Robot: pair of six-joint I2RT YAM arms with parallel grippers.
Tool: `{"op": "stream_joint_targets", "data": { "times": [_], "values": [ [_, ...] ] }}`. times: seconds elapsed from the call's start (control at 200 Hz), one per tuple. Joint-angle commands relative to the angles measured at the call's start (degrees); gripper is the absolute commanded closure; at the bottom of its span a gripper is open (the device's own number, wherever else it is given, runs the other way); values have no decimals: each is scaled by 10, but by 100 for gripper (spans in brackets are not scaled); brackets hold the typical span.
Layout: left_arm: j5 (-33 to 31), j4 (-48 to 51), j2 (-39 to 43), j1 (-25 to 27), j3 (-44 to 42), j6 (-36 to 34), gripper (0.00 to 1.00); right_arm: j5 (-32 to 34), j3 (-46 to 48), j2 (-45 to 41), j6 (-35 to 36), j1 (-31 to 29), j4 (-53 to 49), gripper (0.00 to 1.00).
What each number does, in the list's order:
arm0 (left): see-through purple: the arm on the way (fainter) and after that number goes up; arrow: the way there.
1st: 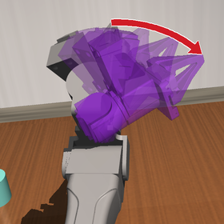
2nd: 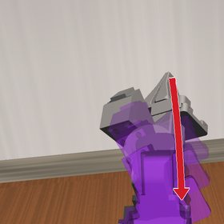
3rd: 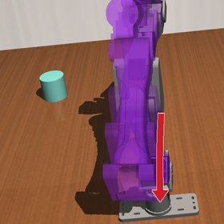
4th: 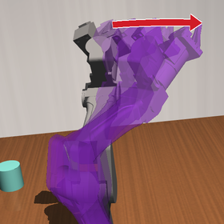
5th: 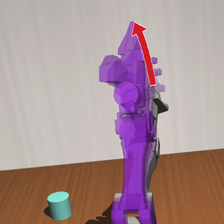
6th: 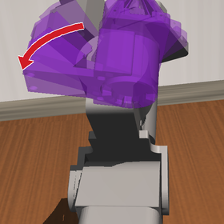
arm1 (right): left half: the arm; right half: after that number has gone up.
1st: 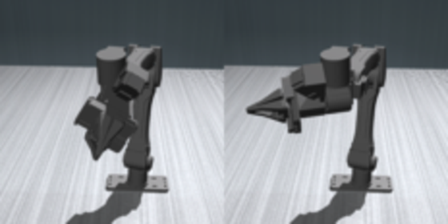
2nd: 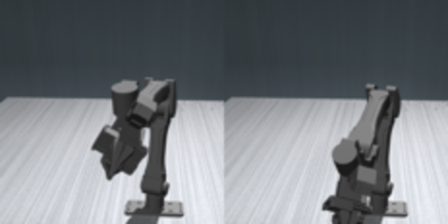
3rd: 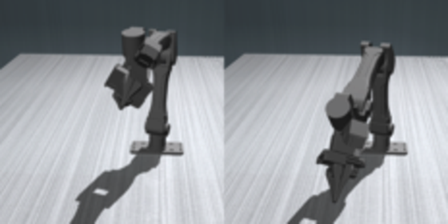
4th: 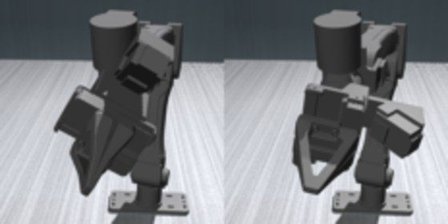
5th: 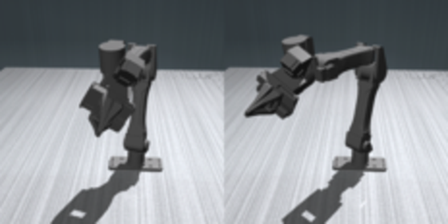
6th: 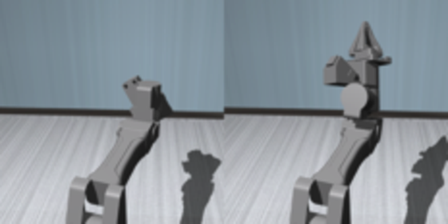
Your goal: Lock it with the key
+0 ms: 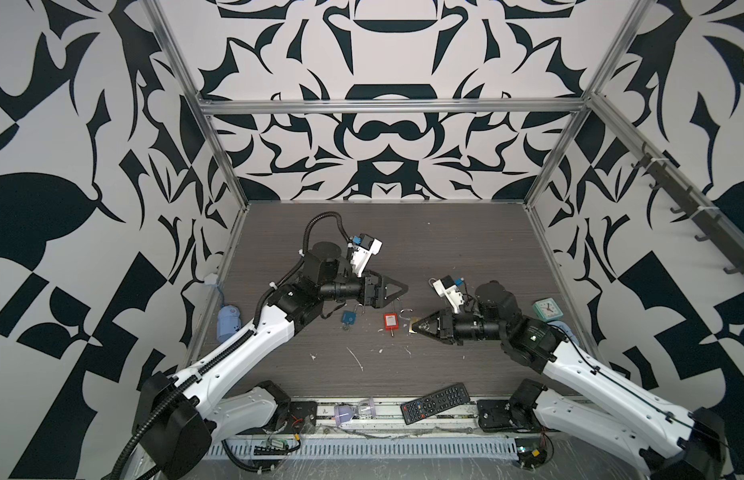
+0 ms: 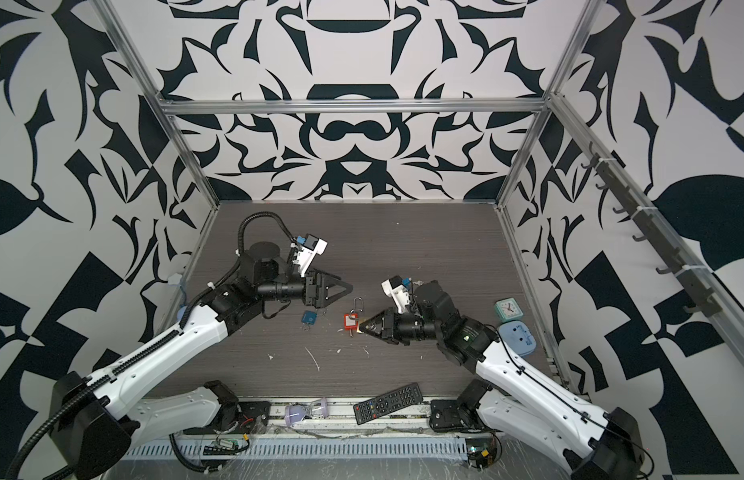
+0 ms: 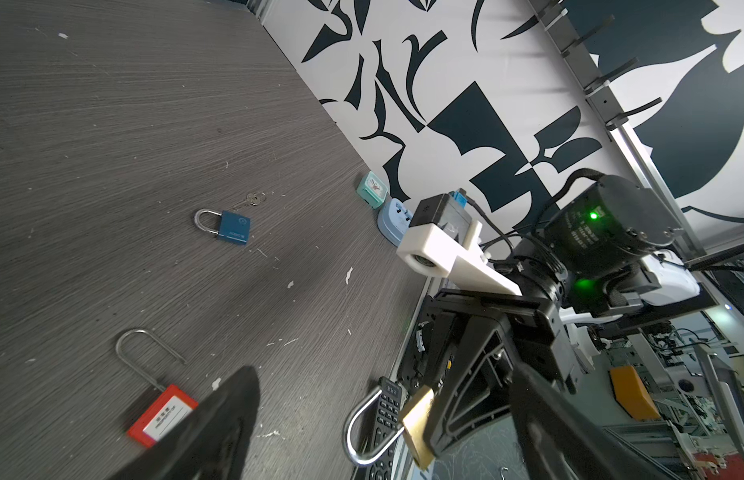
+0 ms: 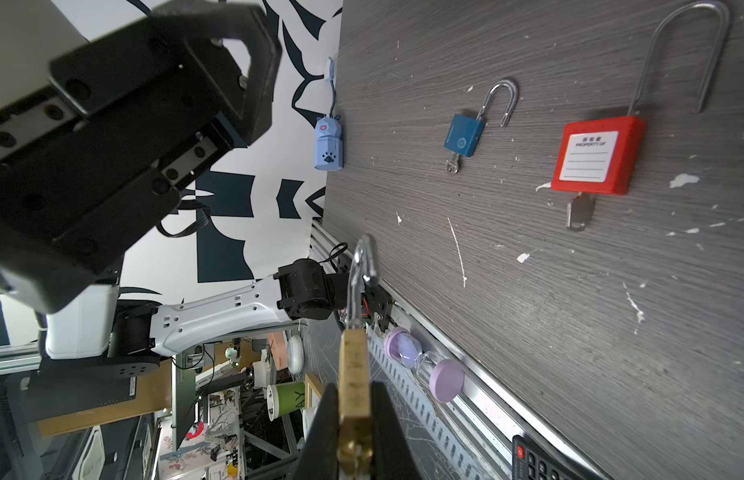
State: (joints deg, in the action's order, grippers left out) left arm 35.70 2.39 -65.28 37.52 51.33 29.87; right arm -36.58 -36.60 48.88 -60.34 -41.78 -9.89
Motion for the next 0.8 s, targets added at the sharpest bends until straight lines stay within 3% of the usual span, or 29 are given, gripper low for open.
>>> {"op": "stream_joint_targets", "data": {
  "times": [0.0, 0.3, 0.795],
  "values": [
    [27, 7, 0, 2, 16, -18, 4, -30, -24, 1, -4, 5, 49, 100],
    [73, 7, -17, 15, 25, -33, 7, -58, -12, -8, -40, 14, 105, 100],
    [75, -10, -33, 37, 18, -21, 13, -63, -5, -9, -53, 22, 144, 100]
  ]
}}
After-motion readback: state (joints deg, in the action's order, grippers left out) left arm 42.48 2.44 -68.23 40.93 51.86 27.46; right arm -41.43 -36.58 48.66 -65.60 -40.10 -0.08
